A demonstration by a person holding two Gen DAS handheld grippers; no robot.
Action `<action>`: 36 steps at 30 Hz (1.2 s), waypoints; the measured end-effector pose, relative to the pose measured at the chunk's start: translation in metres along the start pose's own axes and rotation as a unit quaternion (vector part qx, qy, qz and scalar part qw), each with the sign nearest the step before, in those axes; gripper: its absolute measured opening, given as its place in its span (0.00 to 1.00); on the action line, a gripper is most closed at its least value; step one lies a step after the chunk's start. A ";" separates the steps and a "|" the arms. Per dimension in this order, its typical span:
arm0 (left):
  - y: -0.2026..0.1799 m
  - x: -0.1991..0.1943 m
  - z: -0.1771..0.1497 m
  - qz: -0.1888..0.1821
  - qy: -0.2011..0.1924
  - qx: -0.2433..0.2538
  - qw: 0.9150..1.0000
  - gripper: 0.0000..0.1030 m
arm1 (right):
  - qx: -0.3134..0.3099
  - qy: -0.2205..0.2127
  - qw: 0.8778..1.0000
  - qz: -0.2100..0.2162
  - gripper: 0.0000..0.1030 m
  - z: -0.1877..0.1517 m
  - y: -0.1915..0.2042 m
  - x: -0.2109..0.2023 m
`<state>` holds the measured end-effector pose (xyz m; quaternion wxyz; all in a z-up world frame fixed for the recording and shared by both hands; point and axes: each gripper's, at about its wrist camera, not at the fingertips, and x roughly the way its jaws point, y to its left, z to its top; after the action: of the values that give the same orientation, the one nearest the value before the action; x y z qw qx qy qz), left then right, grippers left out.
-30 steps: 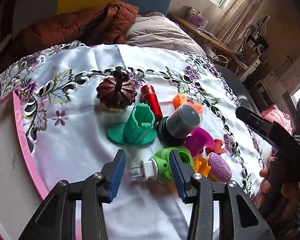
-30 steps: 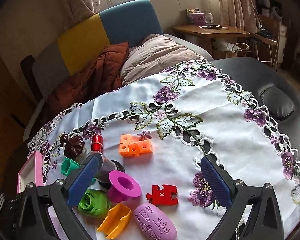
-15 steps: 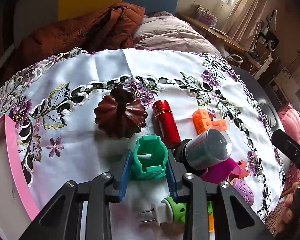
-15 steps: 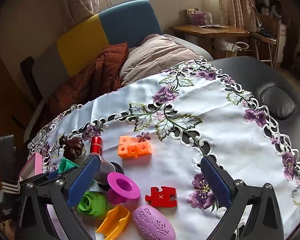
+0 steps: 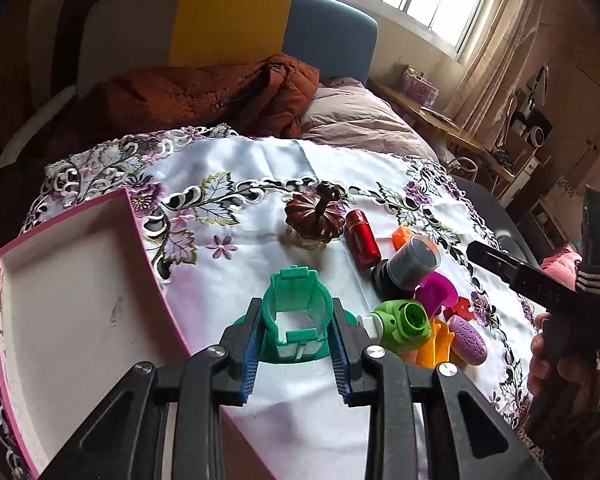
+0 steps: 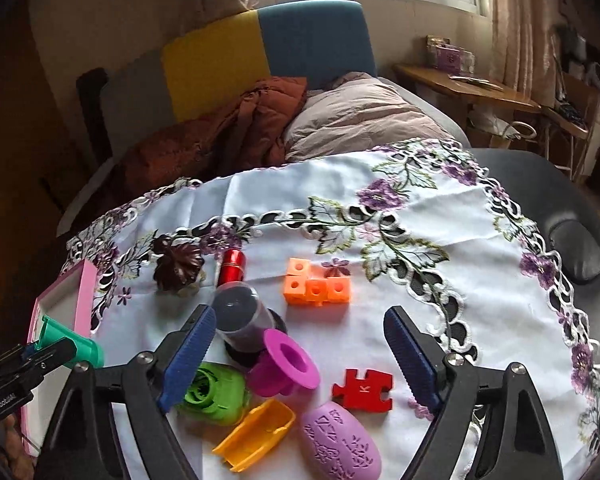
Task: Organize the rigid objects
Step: 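Carry the green stand into the tray with the left tool while the right tool grasps the brown pumpkin lid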
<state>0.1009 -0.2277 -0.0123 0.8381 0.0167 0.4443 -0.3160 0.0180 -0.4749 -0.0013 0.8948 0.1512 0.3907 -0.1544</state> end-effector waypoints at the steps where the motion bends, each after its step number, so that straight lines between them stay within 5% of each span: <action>1: 0.003 -0.006 -0.003 0.000 -0.004 -0.002 1.000 0.29 | -0.011 -0.002 1.000 0.009 0.80 0.001 0.009 0.000; 7: 0.017 -0.022 -0.014 -0.007 -0.011 -0.020 1.000 0.29 | -0.058 0.012 0.997 0.050 0.72 0.018 0.065 0.023; 16: 0.052 -0.037 -0.022 0.000 -0.014 -0.062 0.998 0.29 | -0.084 0.067 0.994 0.033 0.70 0.044 0.124 0.109; 18: 0.068 -0.039 -0.020 0.008 -0.015 -0.077 0.997 0.29 | -0.095 0.088 0.991 0.023 0.37 0.043 0.128 0.130; 20: 0.086 -0.040 -0.018 0.020 -0.016 -0.092 0.995 0.29 | -0.116 0.075 0.990 0.017 0.19 0.042 0.133 0.129; 36: 0.203 -0.028 0.010 0.084 -0.023 -0.183 0.979 0.29 | -0.166 0.089 0.978 0.092 0.19 -0.017 0.138 0.064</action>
<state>0.2074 -0.0544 -0.0361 0.8605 -0.1072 0.4722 -0.1582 0.1029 -0.3533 -0.0392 0.8794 0.0486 0.4735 0.0094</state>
